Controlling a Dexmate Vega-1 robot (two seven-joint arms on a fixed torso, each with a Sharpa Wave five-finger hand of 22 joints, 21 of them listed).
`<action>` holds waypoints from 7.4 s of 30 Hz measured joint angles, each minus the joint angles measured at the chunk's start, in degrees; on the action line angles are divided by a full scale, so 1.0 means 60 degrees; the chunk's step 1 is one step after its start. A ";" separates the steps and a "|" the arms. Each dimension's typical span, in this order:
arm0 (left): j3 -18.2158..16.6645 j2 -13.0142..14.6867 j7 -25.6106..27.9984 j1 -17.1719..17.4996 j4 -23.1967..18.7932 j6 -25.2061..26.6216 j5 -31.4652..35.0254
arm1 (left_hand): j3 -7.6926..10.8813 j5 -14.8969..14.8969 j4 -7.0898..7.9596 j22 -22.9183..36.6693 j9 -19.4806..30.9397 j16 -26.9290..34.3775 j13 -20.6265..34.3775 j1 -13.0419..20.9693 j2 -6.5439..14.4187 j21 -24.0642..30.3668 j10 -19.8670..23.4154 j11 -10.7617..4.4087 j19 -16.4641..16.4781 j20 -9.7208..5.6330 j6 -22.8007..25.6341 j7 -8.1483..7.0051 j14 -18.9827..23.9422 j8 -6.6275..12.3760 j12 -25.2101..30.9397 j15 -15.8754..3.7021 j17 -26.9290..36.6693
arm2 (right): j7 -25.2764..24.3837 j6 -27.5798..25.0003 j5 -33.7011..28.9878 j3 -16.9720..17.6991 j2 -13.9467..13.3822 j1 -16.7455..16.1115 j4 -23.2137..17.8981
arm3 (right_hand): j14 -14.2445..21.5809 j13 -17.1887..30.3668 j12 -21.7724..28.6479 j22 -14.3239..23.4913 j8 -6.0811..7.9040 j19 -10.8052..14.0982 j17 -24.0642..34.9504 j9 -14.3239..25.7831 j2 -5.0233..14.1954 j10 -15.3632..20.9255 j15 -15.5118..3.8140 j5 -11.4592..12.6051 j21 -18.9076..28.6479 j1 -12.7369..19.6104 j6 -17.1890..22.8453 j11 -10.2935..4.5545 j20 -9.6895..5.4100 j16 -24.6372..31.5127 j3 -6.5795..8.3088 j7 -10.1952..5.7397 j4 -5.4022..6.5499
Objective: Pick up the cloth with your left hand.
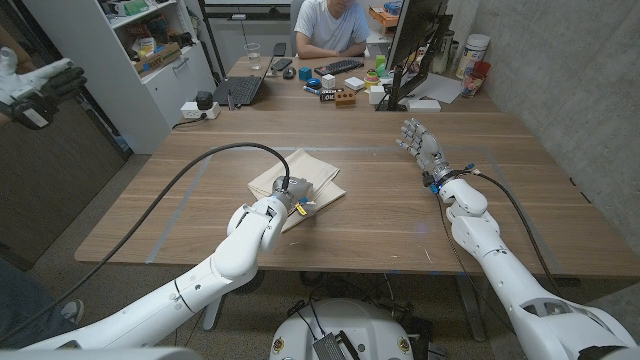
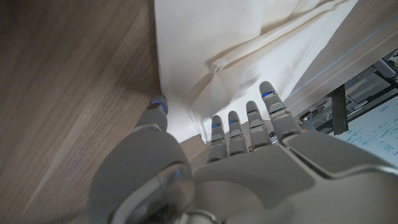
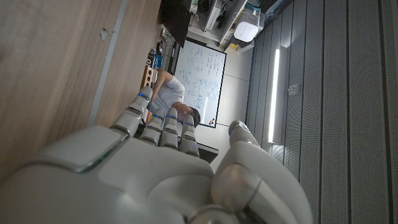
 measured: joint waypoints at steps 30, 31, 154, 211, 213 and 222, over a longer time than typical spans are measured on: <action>0.0060 -0.0192 -0.0143 0.0089 0.0153 0.0093 0.0191 | 0.0032 0.0000 -0.0082 0.0000 0.0000 0.0000 0.0043 0.0339 0.0206 -0.0036 0.0152 -0.0053 0.0001 -0.0001 0.0156 -0.0017 0.0203 -0.0054 0.0022 -0.0103 -0.0001 | 0.0280 0.0239 0.0126 0.0185 0.0123 0.0006 0.0271 | 0.0033 0.0000 0.0000 0.0000 0.0000 0.0000 -0.0015 0.0000 -0.0040 0.0000 -0.0034 -0.0001 0.0000 -0.0040 0.0000 0.0000 0.0000 0.0000 -0.0040 0.0000 -0.0039; 0.0060 -0.0192 -0.0141 0.0089 0.0153 0.0103 0.0192 | 0.0041 -0.0001 -0.0091 0.0000 -0.0001 0.0000 0.0047 0.0382 0.0228 -0.0036 0.0153 -0.0053 0.0001 -0.0001 0.0156 -0.0017 0.0203 -0.0054 0.0065 -0.0103 -0.0001 | 0.0280 0.0239 0.0126 0.0190 0.0123 -0.0003 0.0267 | 0.0033 0.0000 0.0000 0.0000 0.0000 0.0000 -0.0015 0.0000 -0.0063 0.0000 -0.0034 -0.0001 0.0000 -0.0063 0.0000 0.0000 0.0000 0.0000 -0.0040 0.0000 -0.0038; 0.0471 0.0536 0.5823 0.0909 -0.0694 0.2660 -0.2925 | 0.0448 0.0804 -0.0238 -0.0049 0.0949 0.3512 0.1387 0.7450 0.0965 0.3856 0.7121 -0.0757 0.7319 -0.2342 0.7918 0.0307 0.8470 0.2635 0.2644 -0.2756 0.2168 | 0.0445 0.0184 0.0377 0.0236 0.0166 -0.0344 -0.0232 | 0.0118 0.0000 0.0000 0.0000 0.0000 -0.0001 0.0010 0.0000 -0.0036 0.0086 -0.0050 0.0074 0.0000 -0.0188 0.0050 -0.0014 0.0069 0.0000 -0.0054 -0.0050 -0.0134; -0.0758 -0.0748 0.4335 -0.0031 -0.1971 0.1153 0.0094 | 0.0624 0.1147 -0.0219 -0.0046 0.1021 0.3306 0.1387 0.7311 0.0826 0.4206 0.7136 -0.0787 0.7042 -0.2237 0.7881 0.0270 0.8719 0.2705 0.2740 -0.2881 0.2477 | 0.0481 0.0400 0.0509 0.0352 0.0112 -0.0238 -0.0439 | 0.0117 0.0000 0.0000 0.0000 0.0000 0.0000 0.0007 0.0000 -0.0036 0.0085 -0.0050 0.0074 0.0000 -0.0187 0.0050 -0.0014 0.0068 0.0000 -0.0024 -0.0050 -0.0185; -0.0816 -0.0807 0.4234 -0.0075 -0.2027 0.1093 0.0223 | 0.0625 0.1147 -0.0219 -0.0046 0.1021 0.3306 0.1387 0.7308 0.0823 0.4242 0.7136 -0.0788 0.7042 -0.2237 0.7881 0.0269 0.8719 0.2704 0.2740 -0.2881 0.2477 | 0.0482 0.0400 0.0512 0.0356 0.0106 -0.0238 -0.0452 | 0.0117 0.0000 0.0000 0.0000 0.0000 0.0002 0.0007 -0.0001 -0.0036 0.0085 -0.0050 0.0074 0.0000 -0.0187 0.0050 -0.0015 0.0071 0.0000 -0.0024 -0.0050 -0.0185; -0.1085 -0.1101 0.3834 -0.0265 -0.2280 0.0810 0.0737 | 0.0701 0.1220 -0.0198 -0.0046 0.1065 0.3232 0.1387 0.7267 0.0782 0.4278 0.7137 -0.0788 0.7043 -0.2237 0.7844 0.0306 0.8720 0.2704 0.2741 -0.2879 0.2521 | 0.0479 0.0397 0.0530 0.0375 0.0077 -0.0238 -0.0508 | 0.0117 0.0000 0.0000 0.0000 0.0000 0.0034 0.0007 0.0000 -0.0036 0.0085 -0.0050 0.0074 0.0000 -0.0187 0.0050 -0.0015 0.0103 0.0000 -0.0052 -0.0050 -0.0212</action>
